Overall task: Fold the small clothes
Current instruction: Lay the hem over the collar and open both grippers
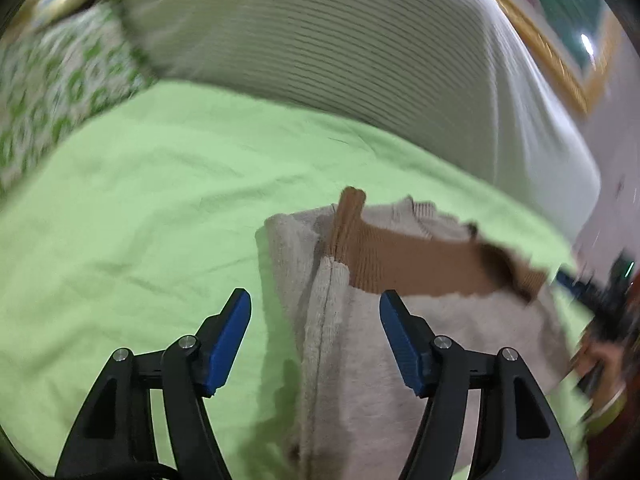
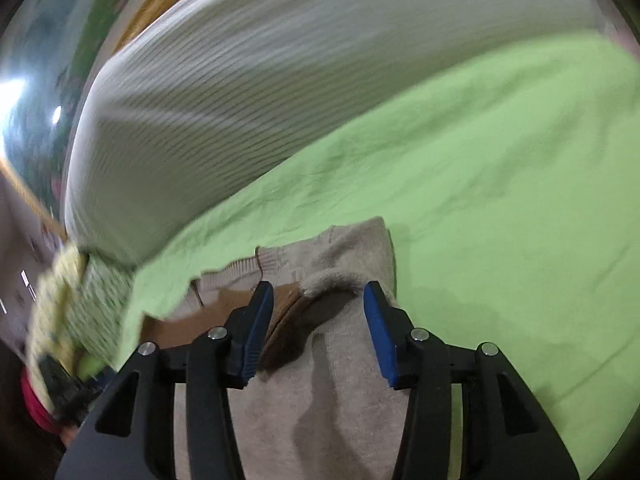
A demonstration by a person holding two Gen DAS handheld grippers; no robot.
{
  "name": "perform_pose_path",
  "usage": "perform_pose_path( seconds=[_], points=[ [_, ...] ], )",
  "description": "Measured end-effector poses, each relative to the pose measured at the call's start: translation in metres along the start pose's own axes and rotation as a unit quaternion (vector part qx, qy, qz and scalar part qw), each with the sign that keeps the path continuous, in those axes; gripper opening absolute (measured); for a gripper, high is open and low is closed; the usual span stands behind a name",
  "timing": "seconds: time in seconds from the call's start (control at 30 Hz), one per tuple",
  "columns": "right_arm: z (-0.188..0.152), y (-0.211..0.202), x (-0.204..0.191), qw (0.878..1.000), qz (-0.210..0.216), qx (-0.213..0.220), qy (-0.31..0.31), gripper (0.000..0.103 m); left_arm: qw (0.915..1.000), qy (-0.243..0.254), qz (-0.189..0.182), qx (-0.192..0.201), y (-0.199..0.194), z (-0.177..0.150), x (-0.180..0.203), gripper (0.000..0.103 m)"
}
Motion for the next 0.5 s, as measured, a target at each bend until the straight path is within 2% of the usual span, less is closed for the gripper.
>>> perform_pose_path(
  seconds=[0.07, 0.17, 0.23, 0.27, 0.33, 0.4, 0.43, 0.47, 0.5],
  points=[
    [0.001, 0.003, -0.022, 0.993, -0.023, -0.015, -0.112, 0.061, 0.9995, 0.028, 0.013, -0.006, 0.006, -0.001, 0.004, 0.072],
    [-0.005, 0.007, -0.062, 0.957, -0.039, -0.027, -0.287, 0.074, 0.9986, 0.045, 0.015, -0.024, 0.023, 0.002, 0.01, 0.072],
    [-0.015, 0.012, -0.083, 0.92, -0.054, -0.034, -0.386, 0.076, 0.9976, 0.052, 0.022, -0.04, 0.039, 0.005, 0.014, 0.072],
    [-0.023, 0.017, -0.091, 0.897, -0.066, -0.04, -0.435, 0.078, 0.9973, 0.055, 0.021, -0.043, 0.046, 0.005, 0.018, 0.072],
    [-0.034, 0.031, -0.098, 0.855, -0.103, -0.05, -0.506, 0.08, 0.9964, 0.063, 0.018, -0.054, 0.057, 0.004, 0.027, 0.072],
    [-0.044, 0.05, -0.098, 0.824, -0.127, -0.073, -0.548, 0.08, 0.9946, 0.073, 0.03, -0.068, 0.073, 0.002, 0.031, 0.07],
    [-0.044, 0.063, -0.093, 0.812, -0.15, -0.081, -0.558, 0.079, 0.993, 0.081, 0.045, -0.073, 0.081, -0.001, 0.031, 0.065],
    [-0.042, 0.07, -0.089, 0.813, -0.156, -0.088, -0.554, 0.077, 0.9915, 0.088, 0.058, -0.076, 0.086, -0.004, 0.031, 0.04],
    [-0.039, 0.076, -0.084, 0.826, -0.147, -0.097, -0.536, 0.068, 0.9905, 0.093, 0.062, -0.081, 0.089, -0.006, 0.03, 0.021]
  ],
)
Point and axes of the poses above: each gripper's, at about its wrist camera, not at the fingertips, and y roughly the way its jaws point, x to its right, z to its top, the point moved 9 cm from there along y, roughly the way its jaws point, and after that the axes turned 13 degrees about -y, right-handed, at the moved point
